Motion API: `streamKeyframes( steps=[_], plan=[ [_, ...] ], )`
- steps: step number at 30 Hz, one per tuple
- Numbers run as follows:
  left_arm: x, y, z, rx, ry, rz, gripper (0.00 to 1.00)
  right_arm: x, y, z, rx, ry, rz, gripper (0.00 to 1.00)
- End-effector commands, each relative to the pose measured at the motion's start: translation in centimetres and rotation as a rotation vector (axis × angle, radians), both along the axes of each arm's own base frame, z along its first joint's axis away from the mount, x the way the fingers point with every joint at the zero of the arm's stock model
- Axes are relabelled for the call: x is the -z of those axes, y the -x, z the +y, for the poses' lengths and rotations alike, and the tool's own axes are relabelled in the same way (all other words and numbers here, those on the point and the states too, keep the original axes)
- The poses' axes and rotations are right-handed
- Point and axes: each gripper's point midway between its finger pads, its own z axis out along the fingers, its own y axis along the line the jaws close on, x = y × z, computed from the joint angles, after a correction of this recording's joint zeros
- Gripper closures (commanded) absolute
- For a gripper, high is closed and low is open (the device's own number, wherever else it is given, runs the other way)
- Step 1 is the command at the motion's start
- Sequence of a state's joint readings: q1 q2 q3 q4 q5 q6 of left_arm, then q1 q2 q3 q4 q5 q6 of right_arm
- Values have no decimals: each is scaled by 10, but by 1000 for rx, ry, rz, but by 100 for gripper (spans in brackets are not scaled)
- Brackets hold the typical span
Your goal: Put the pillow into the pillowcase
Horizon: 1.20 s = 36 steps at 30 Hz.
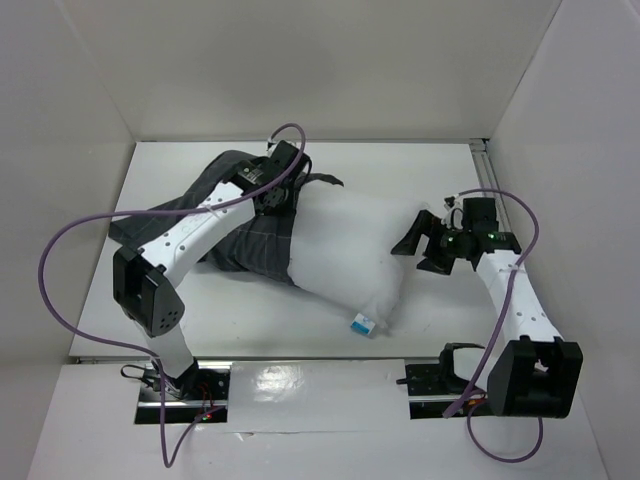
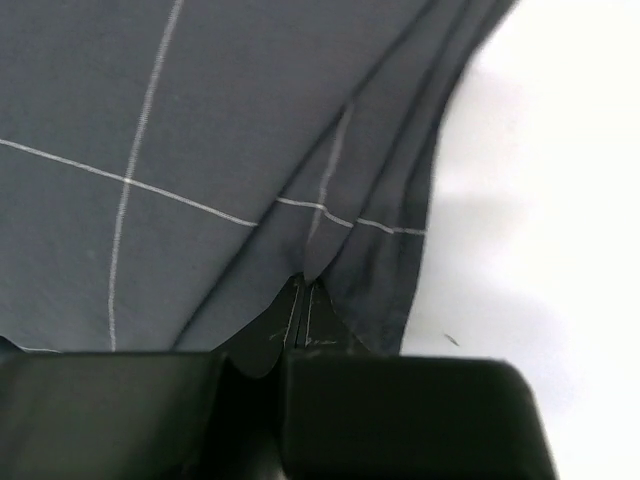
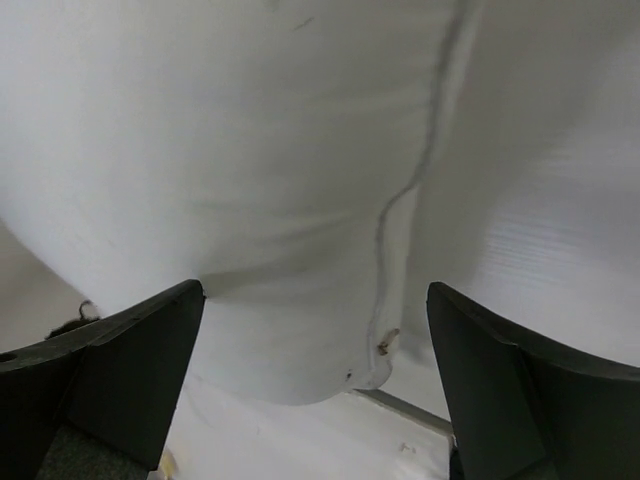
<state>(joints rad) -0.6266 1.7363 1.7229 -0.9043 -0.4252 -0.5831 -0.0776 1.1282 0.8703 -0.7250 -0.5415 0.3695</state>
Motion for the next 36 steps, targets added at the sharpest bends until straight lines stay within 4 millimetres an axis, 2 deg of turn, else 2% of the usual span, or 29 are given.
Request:
streamKeyframes(
  steps=[1, 3, 4, 6, 7, 8, 9, 10, 11, 12, 13, 14, 16, 17, 18, 19, 22, 23, 25, 27, 28, 29, 30, 31, 32, 33, 34, 35, 36],
  plan=[
    [-32, 5, -22, 64, 92, -43, 100, -16, -5, 38, -111, -157, -96, 3],
    [-55, 19, -52, 166, 153, -68, 100, -19, -3, 60, -140, -254, -87, 11],
    [-57, 22, -64, 203, 163, -65, 100, -29, -7, 78, -198, -284, -140, 24],
    [-71, 37, -100, 316, 241, -63, 100, -33, -12, 98, -229, -312, -155, 40],
    [-76, 40, -114, 356, 278, -57, 100, -36, -14, 113, -238, -323, -156, 52],
    [-72, 41, -132, 399, 311, -36, 100, -44, -24, 121, -249, -329, -202, 79],
    [-79, 61, -159, 505, 394, 9, 100, -48, -31, 125, -247, -328, -211, 92],
    [-101, 67, -178, 571, 465, -12, 100, -63, -49, 132, -252, -326, -240, 100],
    [-115, 75, -195, 627, 526, -13, 100, -74, -58, 132, -242, -319, -265, 100],
    [-126, 98, -220, 748, 610, 32, 100, -91, -67, 132, -221, -321, -301, 100],
    [-168, 109, -230, 821, 698, -27, 100, -115, -70, 130, -213, -319, -368, 100],
    [-193, 117, -233, 858, 761, -50, 100, -147, -82, 123, -159, -316, -459, 100],
    [-243, 139, -238, 971, 883, -117, 100, -186, -77, 115, -120, -317, -565, 100],
    [-259, 140, -232, 973, 925, -145, 100, -192, -78, 111, -83, -315, -579, 100],
    [-267, 139, -229, 976, 947, -166, 100, -186, -76, 108, -61, -314, -566, 100],
    [-273, 129, -221, 972, 984, -191, 100, -162, -68, 111, -43, -322, -511, 100],
    [-249, 94, -212, 888, 978, -163, 100, -115, -66, 118, 27, -329, -449, 100],
    [-225, 85, -214, 849, 964, -105, 100, -76, -66, 115, 71, -314, -363, 100],
    [-196, 68, -212, 778, 913, -85, 100, -53, -72, 109, 122, -288, -340, 100],
    [-153, 60, -201, 696, 804, -35, 96, -31, -72, 105, 157, -261, -292, 100],
    [-151, 52, -187, 631, 740, -74, 84, -35, -76, 102, 166, -267, -311, 100],
    [-141, 49, -177, 591, 686, -75, 55, -31, -76, 104, 158, -268, -298, 100],
    [-137, 51, -170, 586, 626, -90, 40, -32, -78, 106, 140, -260, -298, 100],
    [-129, 50, -148, 506, 528, -106, 29, -33, -78, 105, 136, -250, -294, 100],
    [-112, 60, -141, 478, 463, -83, 21, -27, -79, 108, 109, -236, -278, 100],
    [-102, 65, -130, 430, 413, -80, 14, -33, -80, 109, 87, -233, -271, 100],
    [-87, 61, -102, 297, 304, -96, 12, -33, -81, 110, 64, -215, -263, 71],
    [-67, 73, -75, 194, 238, -70, 13, -27, -81, 108, 24, -158, -260, 50],
    [-54, 82, -61, 49, 255, -48, 20, -42, -88, 105, 25, -127, -287, 31]
  ],
)
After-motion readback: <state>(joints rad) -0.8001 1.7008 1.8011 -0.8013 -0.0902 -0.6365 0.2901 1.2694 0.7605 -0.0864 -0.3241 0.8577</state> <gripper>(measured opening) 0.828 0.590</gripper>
